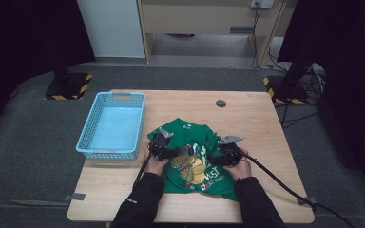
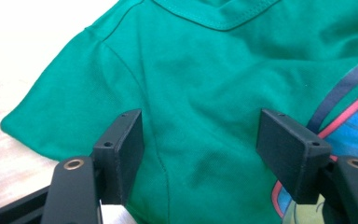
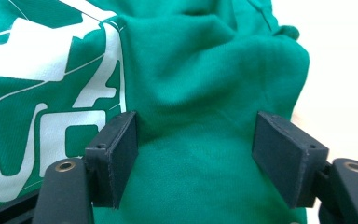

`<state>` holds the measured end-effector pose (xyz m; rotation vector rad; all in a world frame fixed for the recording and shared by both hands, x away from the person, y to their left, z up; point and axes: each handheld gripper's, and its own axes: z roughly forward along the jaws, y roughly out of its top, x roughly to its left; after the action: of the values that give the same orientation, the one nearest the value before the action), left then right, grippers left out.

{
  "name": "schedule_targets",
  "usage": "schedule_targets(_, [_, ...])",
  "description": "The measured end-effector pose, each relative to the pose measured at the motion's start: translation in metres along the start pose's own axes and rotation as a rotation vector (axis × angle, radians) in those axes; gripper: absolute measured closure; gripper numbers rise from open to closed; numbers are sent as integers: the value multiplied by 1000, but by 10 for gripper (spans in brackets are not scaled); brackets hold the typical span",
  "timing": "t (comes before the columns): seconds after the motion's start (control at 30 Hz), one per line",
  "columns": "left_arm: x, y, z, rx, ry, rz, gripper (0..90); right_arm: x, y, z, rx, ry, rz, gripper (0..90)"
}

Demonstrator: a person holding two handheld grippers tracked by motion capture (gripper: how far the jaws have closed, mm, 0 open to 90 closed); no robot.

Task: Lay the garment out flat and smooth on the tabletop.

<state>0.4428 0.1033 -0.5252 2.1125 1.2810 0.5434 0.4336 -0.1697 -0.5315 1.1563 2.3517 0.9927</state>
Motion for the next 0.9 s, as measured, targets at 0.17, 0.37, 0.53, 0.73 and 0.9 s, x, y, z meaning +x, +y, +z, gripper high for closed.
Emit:
schedule_targets(0.17, [-8,-7,-7,-1,-9,6,310,-2,-11,-14,19,-5,5,310])
schedule_targets(0.37, [-14,-6,-14,18,-42,36,308,-3,-20,-31,59,-18,7,311])
schedule_targets(0.53, [-2,7,-21,-15,-34,-7,305,-9,-12,-45,-33,-22,29,307])
schedule_targets(0.73, [10,24,-16,-23,-1,-23,294,-19,10,-49,-156,2,90,293])
schedule_targets(0.9, [16,22,-3,2,12,-33,282,-18,17,-28,-191,57,95,288])
